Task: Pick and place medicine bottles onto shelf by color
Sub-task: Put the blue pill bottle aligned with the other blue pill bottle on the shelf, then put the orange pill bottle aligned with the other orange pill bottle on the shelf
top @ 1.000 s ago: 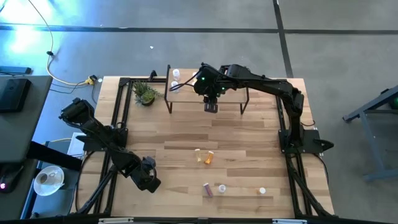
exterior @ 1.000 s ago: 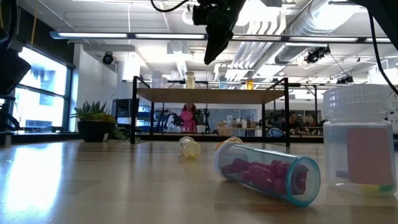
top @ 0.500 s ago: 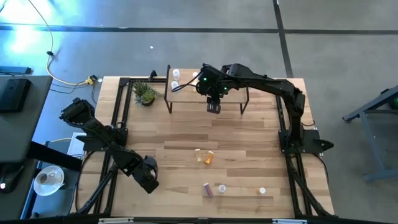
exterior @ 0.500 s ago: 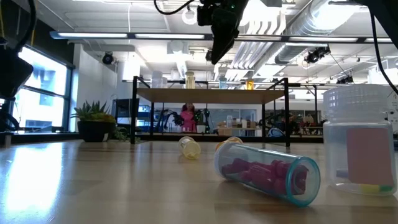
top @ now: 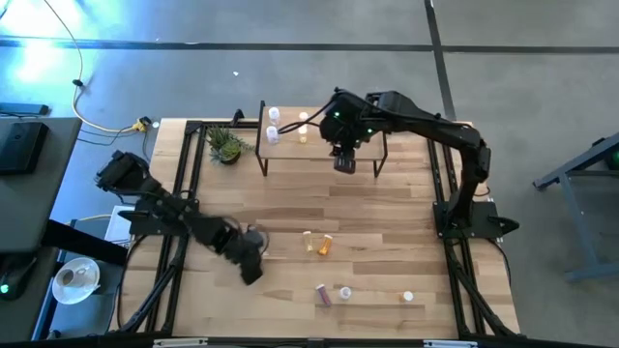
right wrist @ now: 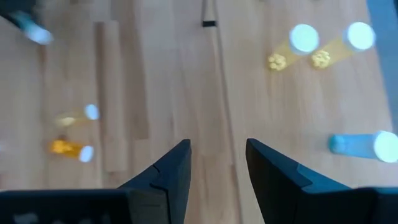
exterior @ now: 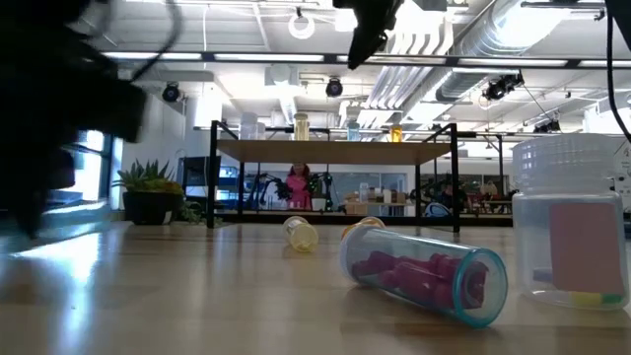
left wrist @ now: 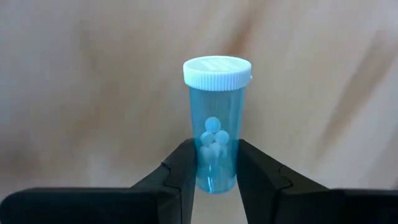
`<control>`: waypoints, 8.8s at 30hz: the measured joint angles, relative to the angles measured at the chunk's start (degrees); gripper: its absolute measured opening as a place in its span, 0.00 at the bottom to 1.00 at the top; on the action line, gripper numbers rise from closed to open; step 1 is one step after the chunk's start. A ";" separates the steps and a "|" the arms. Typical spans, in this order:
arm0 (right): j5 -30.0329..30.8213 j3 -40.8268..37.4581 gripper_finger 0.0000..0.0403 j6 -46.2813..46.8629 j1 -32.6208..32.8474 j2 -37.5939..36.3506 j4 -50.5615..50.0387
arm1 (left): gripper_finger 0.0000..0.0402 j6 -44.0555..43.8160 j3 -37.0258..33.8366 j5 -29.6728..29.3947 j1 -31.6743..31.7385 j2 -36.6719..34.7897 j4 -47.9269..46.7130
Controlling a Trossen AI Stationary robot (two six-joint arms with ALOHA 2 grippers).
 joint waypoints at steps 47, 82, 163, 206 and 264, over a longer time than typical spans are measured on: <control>-7.55 0.00 0.54 0.47 11.32 1.61 8.28 | 0.22 64.48 0.17 -12.69 27.51 -0.42 61.14; -3.47 0.00 0.25 2.14 11.26 3.18 8.07 | 0.24 64.67 0.17 -15.64 29.21 -0.44 61.61; 2.93 -31.89 0.25 3.60 -10.19 -13.41 34.36 | 0.54 63.07 0.20 -14.34 32.58 -27.02 35.75; 4.44 -27.39 0.25 7.10 -10.08 -6.72 29.16 | 0.54 63.09 0.15 -14.64 32.56 -27.02 33.85; 12.73 -19.84 0.51 19.33 16.76 -10.49 -3.01 | 0.54 61.31 0.15 -14.59 32.58 -26.99 27.15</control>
